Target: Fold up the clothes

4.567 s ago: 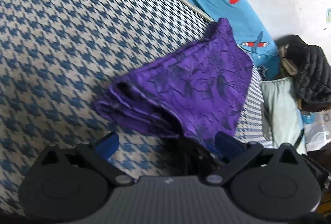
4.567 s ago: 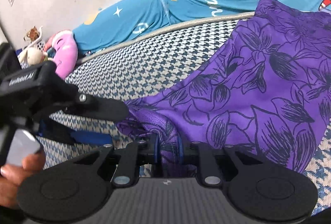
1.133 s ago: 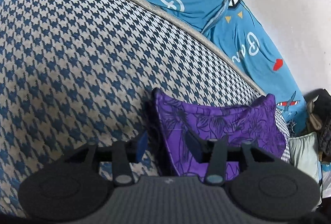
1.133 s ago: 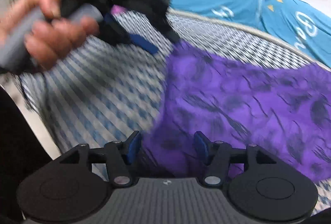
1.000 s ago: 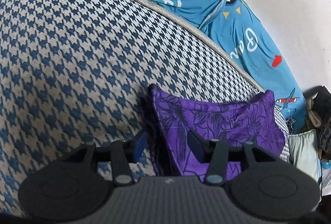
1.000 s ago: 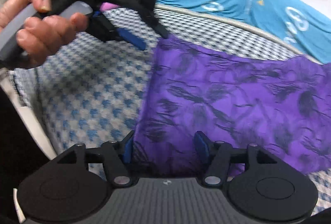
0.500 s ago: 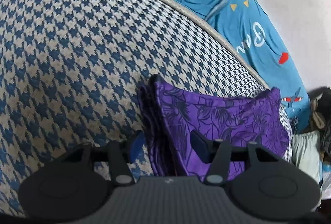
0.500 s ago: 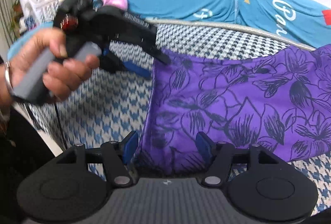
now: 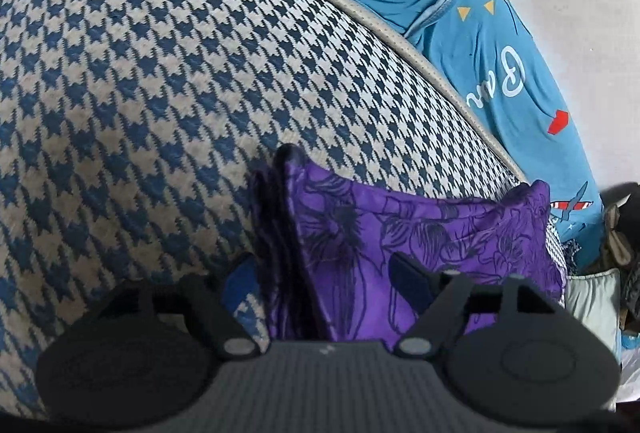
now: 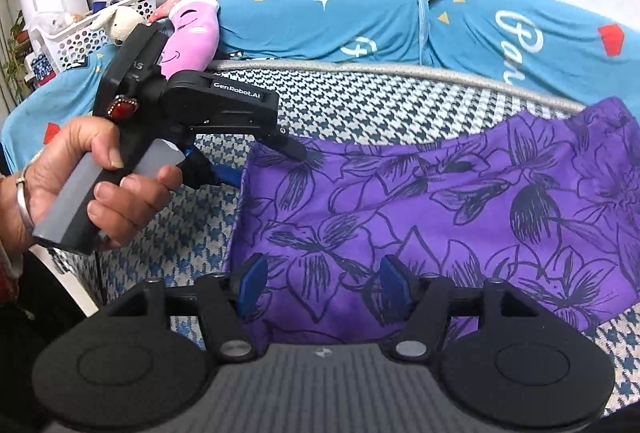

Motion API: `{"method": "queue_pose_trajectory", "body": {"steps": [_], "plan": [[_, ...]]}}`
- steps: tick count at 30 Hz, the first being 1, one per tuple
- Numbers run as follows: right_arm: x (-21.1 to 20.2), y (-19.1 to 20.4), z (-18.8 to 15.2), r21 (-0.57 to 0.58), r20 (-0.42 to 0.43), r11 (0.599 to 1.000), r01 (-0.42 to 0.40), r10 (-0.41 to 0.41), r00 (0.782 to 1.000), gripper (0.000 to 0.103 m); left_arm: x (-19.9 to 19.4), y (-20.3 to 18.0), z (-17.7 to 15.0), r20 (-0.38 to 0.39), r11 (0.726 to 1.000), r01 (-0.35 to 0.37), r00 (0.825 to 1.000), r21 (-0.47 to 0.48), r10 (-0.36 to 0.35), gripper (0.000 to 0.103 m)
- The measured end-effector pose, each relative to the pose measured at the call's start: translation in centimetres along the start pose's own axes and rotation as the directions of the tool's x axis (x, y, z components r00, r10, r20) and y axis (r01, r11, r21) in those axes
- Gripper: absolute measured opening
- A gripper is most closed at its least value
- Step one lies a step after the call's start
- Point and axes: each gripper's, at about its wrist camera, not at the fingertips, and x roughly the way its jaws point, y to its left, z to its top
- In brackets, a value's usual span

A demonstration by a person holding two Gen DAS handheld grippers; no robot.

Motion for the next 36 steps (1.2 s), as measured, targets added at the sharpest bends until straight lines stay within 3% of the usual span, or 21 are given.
{"method": "queue_pose_trajectory", "body": {"steps": [4, 9, 11, 13, 17, 22, 26, 29, 34, 36], "plan": [[0.3, -1.9, 0.4, -0.016, -0.02, 0.999, 0.042, -0.043, 0.999, 0.063, 0.6, -0.8, -0.1, 0.01, 0.999, 0.002, 1.0, 0.039, -0.002, 0.082], [-0.6, -6.3, 2.7, 0.042, 0.024, 0.994, 0.105, -0.106, 0.994, 0.063, 1.3, -1.3, -0.1, 0.007, 0.999, 0.033, 0.999, 0.036, -0.034, 0.083], [-0.9, -8.2, 3.7, 0.084, 0.057, 0.987, 0.139, -0.144, 0.988, 0.063, 1.4, -1.6, -0.2, 0.011, 0.999, 0.023, 1.0, 0.037, -0.024, 0.071], [-1.1, -9.8, 4.7, 0.132, 0.086, 0.978, 0.16, -0.172, 0.981, 0.062, 1.7, -1.8, -0.3, 0.0, 0.999, 0.04, 0.999, 0.027, -0.04, 0.047], [-0.4, -12.4, 5.7, 0.217, 0.108, 0.965, 0.144, -0.171, 0.979, 0.051, 2.0, -2.6, -0.7, 0.001, 0.998, 0.044, 0.999, 0.047, -0.044, 0.035], [1.0, -13.4, 6.9, 0.211, 0.125, 0.969, 0.129, -0.157, 0.98, 0.038, 1.6, -2.7, -0.7, 0.018, 0.999, 0.026, 0.999, 0.044, -0.027, 0.023], [2.6, -13.7, 7.7, 0.182, 0.122, 0.977, 0.114, -0.137, 0.983, 0.027, 1.9, -2.8, -1.2, 0.021, 0.996, -0.02, 1.0, 0.087, 0.018, 0.02], [3.8, -14.1, 8.3, 0.176, 0.113, 0.979, 0.105, -0.126, 0.986, 0.025, 2.5, -2.6, -1.2, 0.004, 0.997, -0.029, 1.0, 0.073, 0.029, 0.021], [5.9, -15.3, 9.0, 0.182, 0.072, 0.968, 0.173, -0.188, 0.979, 0.025, 2.9, -2.9, -1.2, 0.012, 0.996, -0.042, 0.999, 0.079, 0.041, 0.025], [6.8, -16.0, 9.2, 0.2, 0.047, 0.959, 0.199, -0.212, 0.976, 0.019, 3.0, -3.3, -1.2, 0.018, 0.995, -0.049, 0.999, 0.091, 0.048, 0.025]]}}
